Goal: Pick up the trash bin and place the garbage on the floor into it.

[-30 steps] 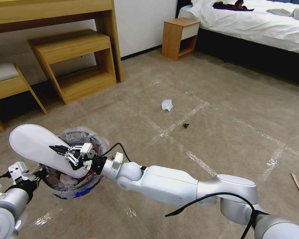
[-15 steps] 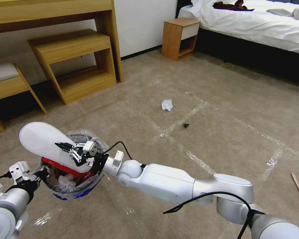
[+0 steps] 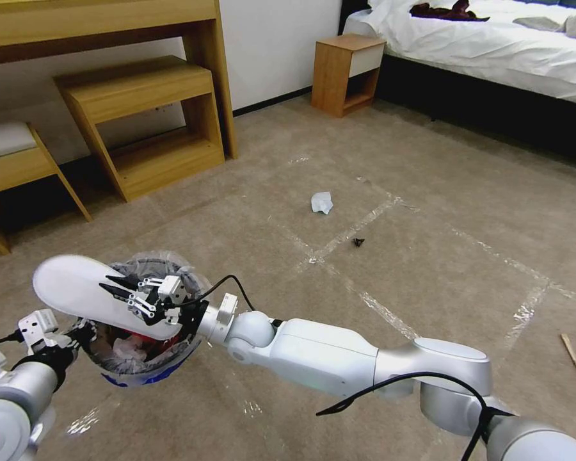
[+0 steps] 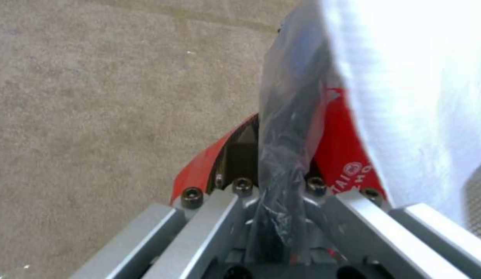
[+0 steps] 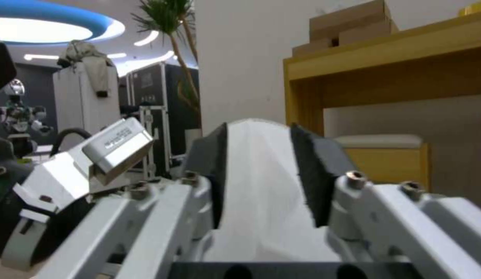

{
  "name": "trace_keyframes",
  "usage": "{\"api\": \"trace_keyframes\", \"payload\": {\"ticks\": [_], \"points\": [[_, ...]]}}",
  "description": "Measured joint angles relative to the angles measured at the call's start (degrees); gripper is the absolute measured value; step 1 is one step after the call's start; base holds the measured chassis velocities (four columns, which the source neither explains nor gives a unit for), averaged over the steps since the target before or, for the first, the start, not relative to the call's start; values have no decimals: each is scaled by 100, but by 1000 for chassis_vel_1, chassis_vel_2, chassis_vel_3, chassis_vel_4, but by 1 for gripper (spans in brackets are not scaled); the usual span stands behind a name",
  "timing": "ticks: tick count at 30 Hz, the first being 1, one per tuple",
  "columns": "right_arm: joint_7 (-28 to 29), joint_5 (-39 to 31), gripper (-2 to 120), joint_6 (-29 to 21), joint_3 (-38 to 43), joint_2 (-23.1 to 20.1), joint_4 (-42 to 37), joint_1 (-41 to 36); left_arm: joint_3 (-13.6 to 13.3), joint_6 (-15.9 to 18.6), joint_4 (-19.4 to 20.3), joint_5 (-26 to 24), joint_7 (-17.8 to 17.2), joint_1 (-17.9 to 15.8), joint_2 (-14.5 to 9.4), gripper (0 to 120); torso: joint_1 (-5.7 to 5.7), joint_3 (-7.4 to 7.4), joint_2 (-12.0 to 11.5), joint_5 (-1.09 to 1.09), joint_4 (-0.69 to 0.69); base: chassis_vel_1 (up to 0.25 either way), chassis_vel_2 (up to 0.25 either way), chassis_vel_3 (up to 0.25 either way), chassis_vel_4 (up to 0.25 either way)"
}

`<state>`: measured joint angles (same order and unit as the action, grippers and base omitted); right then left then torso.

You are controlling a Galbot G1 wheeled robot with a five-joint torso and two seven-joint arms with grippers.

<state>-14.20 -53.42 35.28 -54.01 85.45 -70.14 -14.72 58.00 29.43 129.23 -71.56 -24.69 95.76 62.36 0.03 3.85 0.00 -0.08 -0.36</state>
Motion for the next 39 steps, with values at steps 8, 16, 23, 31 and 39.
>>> {"api": "trace_keyframes", "payload": {"ticks": [8,16,23,31,39], "points": [[4,-4,66,-22,20,-39,-111,15,1,0,-29,-13,1,-10,-15,1,0,0,0,0,0,0,0,0,0],[16,-6,93,-37,78,-118,-260,15,6,-1,-68,-15,-2,-19,-18,1,0,0,0,0,0,0,0,0,0],[33,-12,87,-39,205,-157,-360,20,-19,-1,-123,-5,-4,-48,-15,1,0,0,0,0,0,0,0,0,0],[148,-38,86,-39,478,-168,-700,58,-25,-1,-175,9,-5,-68,-16,1,0,0,0,0,0,0,0,0,0],[321,-56,79,-36,1094,-139,-1130,264,3,-1,-194,9,-6,-72,-27,1,0,0,0,0,0,0,0,0,0]]}}
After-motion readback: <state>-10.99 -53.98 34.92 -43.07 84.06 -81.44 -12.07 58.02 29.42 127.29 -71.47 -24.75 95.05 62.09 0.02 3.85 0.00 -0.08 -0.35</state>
